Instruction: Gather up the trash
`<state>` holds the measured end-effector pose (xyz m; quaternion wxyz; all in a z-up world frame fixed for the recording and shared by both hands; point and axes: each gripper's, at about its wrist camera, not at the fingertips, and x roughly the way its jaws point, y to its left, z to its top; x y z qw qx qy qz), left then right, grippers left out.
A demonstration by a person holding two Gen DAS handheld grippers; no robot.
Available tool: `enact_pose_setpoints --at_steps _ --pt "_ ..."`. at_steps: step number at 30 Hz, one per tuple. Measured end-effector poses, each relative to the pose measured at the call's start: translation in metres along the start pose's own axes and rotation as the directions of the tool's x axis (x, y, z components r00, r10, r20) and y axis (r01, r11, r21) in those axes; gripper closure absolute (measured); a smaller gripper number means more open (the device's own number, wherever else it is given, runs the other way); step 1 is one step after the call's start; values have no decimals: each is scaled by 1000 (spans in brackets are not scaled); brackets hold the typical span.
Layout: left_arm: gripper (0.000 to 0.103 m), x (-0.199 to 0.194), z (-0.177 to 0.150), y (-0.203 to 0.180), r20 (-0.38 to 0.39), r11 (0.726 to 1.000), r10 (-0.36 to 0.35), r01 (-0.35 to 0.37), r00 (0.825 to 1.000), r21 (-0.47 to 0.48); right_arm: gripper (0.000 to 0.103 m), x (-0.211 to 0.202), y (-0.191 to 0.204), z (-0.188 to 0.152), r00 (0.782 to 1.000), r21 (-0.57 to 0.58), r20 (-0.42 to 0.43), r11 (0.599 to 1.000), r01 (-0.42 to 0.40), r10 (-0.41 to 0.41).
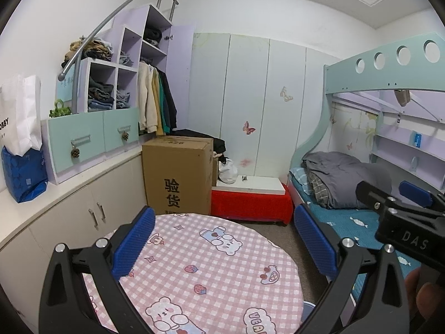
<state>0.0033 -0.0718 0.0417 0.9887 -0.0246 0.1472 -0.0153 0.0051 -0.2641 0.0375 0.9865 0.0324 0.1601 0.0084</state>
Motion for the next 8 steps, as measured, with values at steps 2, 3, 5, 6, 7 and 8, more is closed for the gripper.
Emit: enact_pose_setpoints --at_steps 2,3,5,6,7,8 --pt "5 1 0 0 -7 1000 4 -4 1000 -2 6 -1 0 0 1000 0 1 1000 1 -1" --pt "5 1 0 0 -15 1000 4 -4 1000 -5 6 0 0 0 1000 0 0 1000 0 0" --pt "5 4 3 3 -21 1000 8 -8 1000 -6 6 0 -1 0 1000 0 0 1000 1 -1" --pt "5 4 3 3 -22 1000 10 -11 1000 -5 6 0 0 0 1000 1 0 1000 1 -1" --pt "5 4 3 3 -23 1000 9 -10 1000 -5 6 0 0 0 1000 0 -1 1000 0 0" --pt "5 4 3 3 -23 1000 9 -9 1000 -5 6 -1 -1 0 1000 -1 -1 1000 1 -1"
